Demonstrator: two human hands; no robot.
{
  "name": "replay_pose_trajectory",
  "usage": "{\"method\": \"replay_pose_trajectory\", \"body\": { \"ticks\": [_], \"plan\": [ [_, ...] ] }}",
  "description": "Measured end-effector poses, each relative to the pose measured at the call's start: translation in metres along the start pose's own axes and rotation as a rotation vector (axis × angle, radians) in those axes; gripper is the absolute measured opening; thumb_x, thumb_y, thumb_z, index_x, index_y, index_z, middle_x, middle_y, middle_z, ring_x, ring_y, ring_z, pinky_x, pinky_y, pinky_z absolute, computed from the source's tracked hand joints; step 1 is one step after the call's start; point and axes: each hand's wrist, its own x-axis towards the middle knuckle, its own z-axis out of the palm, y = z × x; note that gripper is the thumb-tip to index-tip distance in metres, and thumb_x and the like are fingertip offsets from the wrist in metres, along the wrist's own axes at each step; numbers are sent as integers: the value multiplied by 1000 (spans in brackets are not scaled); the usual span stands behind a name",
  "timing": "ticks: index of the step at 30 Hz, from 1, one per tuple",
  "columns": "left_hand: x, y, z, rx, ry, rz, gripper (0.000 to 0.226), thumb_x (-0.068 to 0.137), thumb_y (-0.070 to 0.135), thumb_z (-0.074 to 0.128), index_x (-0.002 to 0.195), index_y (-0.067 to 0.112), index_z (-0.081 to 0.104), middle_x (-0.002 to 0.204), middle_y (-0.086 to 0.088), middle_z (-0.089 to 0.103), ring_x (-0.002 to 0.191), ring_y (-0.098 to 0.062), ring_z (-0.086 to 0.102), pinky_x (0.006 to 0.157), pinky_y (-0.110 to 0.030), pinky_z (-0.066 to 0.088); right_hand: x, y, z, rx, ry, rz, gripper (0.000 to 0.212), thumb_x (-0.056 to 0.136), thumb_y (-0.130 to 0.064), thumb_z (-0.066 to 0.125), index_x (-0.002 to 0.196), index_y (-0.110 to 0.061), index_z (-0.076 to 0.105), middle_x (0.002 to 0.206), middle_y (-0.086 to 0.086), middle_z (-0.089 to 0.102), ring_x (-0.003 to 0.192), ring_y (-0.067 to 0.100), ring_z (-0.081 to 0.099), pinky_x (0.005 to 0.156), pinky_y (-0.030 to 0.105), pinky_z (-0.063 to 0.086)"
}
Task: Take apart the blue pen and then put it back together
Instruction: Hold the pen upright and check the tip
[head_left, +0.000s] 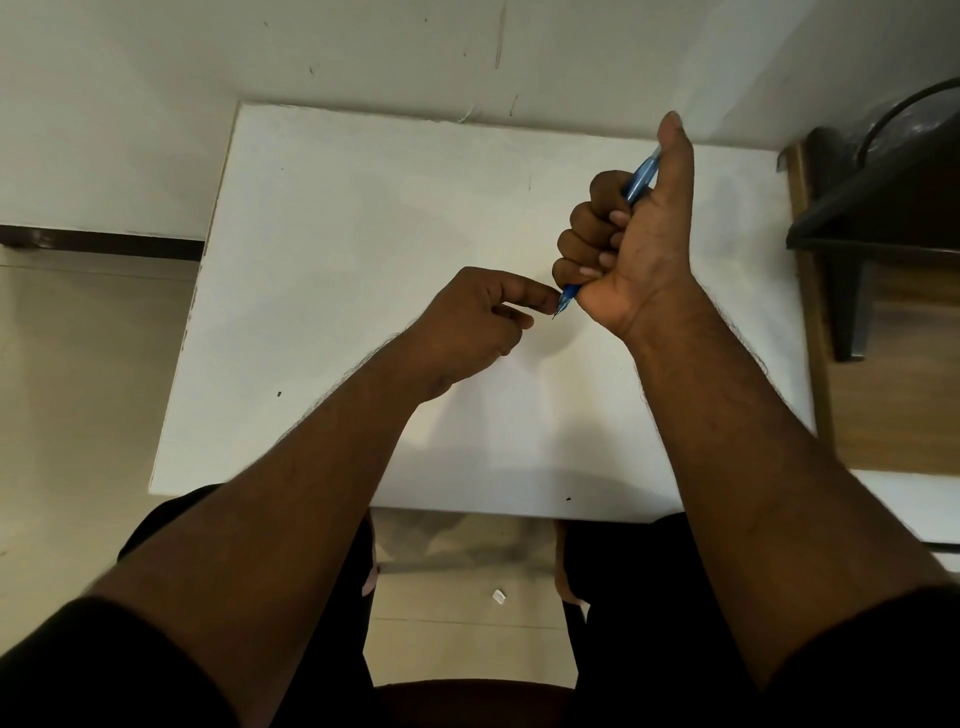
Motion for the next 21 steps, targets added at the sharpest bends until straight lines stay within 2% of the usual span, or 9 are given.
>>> {"method": "replay_pose_trajectory", "body": {
  "ticks": [3, 5, 8, 10, 12, 15, 19, 21],
  "plan": [
    [0, -1, 0, 7, 13, -12, 54, 76, -13, 43, 101, 25, 72, 107, -11, 71, 92, -9, 63, 72, -30, 48, 4, 0, -3, 25, -18, 29, 72, 80, -81, 22, 56, -14, 30, 41, -2, 24, 43, 12, 17, 48, 23, 17],
    [0, 0, -1, 11, 32, -17, 53, 77, -13, 43, 100, 23, 73, 105, -12, 71, 90, -10, 62, 71, -29, 49, 6, 2, -3, 30, -24, 67, 70, 83, -78, 26, 66, -13, 46, 45, -2, 32, 43, 12, 27, 49, 21, 25],
    [0, 4, -6, 18, 140, -29, 48, 78, -14, 44, 97, 19, 73, 92, 6, 69, 84, -12, 65, 59, -19, 52, 9, 7, -2, 32, 22, 97, 40, 95, -54, 39, 91, -16, 52, 59, 1, 43, 50, 14, 42, 55, 26, 40],
    [3, 6, -12, -6, 275, -36, 45, 78, -13, 46, 92, 21, 73, 91, 9, 70, 83, -14, 68, 65, -26, 58, 9, 9, -2, -6, 63, 83, 23, 99, -37, 43, 101, -16, 52, 70, 5, 55, 60, 18, 54, 59, 32, 52],
    [6, 6, -18, -16, 406, -57, 44, 78, -14, 48, 94, 19, 72, 96, 4, 70, 84, -16, 69, 69, -28, 59, 9, 9, 0, -45, 78, 82, 18, 100, -29, 43, 105, -14, 51, 86, 9, 64, 75, 24, 63, 64, 38, 60],
    [9, 2, -23, 54, 526, -57, 40, 81, -12, 47, 97, 15, 72, 97, 2, 69, 85, -14, 68, 69, -22, 57, 12, 10, 3, -164, 135, 63, 17, 97, -24, 52, 106, -9, 54, 97, 12, 62, 85, 28, 65, 67, 42, 61],
    [7, -5, -26, 241, 541, 18, 31, 84, -3, 49, 99, 11, 72, 104, 0, 71, 92, -10, 63, 82, -19, 48, 17, 17, -1, -596, 240, -42, 11, 86, -20, 68, 84, -12, 62, 80, 8, 62, 70, 23, 65, 62, 33, 61],
    [8, -11, -28, 362, 494, -2, 32, 85, 1, 49, 104, 13, 71, 113, -1, 68, 96, -12, 60, 85, -19, 45, 20, 22, -4, -724, 263, -110, 12, 82, -20, 73, 82, -12, 65, 72, 6, 63, 61, 20, 64, 57, 30, 59]
  ]
}}
